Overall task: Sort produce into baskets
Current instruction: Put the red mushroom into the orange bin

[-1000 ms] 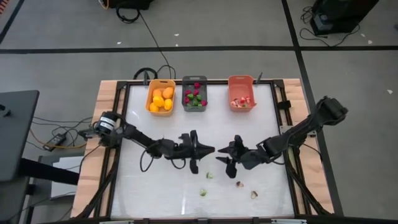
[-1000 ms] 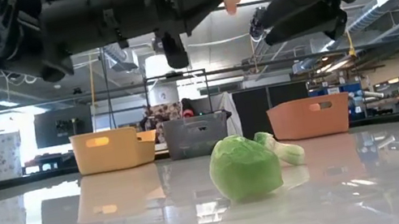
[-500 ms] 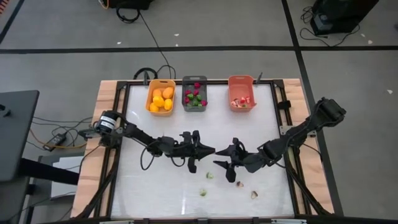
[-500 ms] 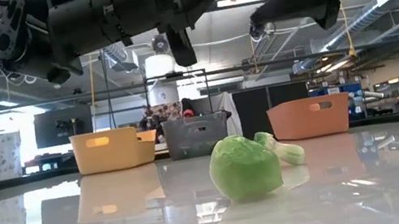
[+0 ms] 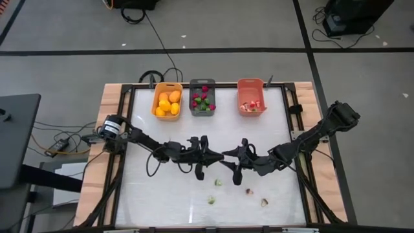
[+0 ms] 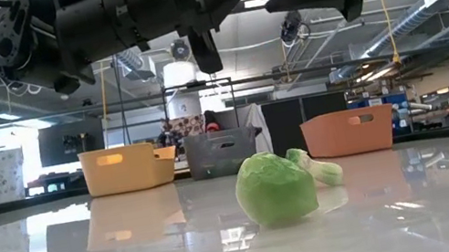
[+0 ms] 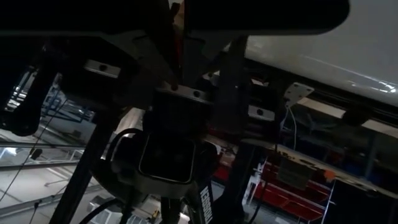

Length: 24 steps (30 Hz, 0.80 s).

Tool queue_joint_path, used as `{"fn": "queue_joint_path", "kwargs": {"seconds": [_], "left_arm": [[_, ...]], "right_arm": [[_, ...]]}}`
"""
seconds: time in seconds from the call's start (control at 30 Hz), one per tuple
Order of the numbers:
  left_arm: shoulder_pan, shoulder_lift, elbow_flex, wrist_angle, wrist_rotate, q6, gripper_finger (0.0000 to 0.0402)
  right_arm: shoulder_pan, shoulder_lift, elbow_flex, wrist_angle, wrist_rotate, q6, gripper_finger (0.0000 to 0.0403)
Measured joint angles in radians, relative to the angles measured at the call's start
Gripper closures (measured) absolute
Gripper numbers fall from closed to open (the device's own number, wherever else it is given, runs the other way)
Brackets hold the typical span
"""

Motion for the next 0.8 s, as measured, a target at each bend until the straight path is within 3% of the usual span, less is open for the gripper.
{"fn": "queue_joint_path", "kwargs": {"seconds": [0.13, 0.3, 0.6, 0.8], "left_arm": [[0.0, 0.0, 0.0, -0.006, 0.0, 0.001, 0.0382], [-0.001, -0.002, 0.0, -0.014, -0.025, 0.001, 0.0357], [0.0, -0.002, 0.0, -0.024, -0.048, 0.024, 0.0271], [0.0, -0.002, 0.001, -0.051, -0.061, 0.056, 0.024]], "right_arm": [[-0.004, 0.0, 0.0, 0.002, -0.028, -0.004, 0.0268], [-0.004, 0.0, -0.001, 0.003, -0.057, -0.056, 0.0385], [0.001, 0.001, -0.001, 0.001, -0.045, -0.073, 0.0398], [0.002, 0.0, -0.001, -0.007, -0.045, -0.071, 0.04]]}}
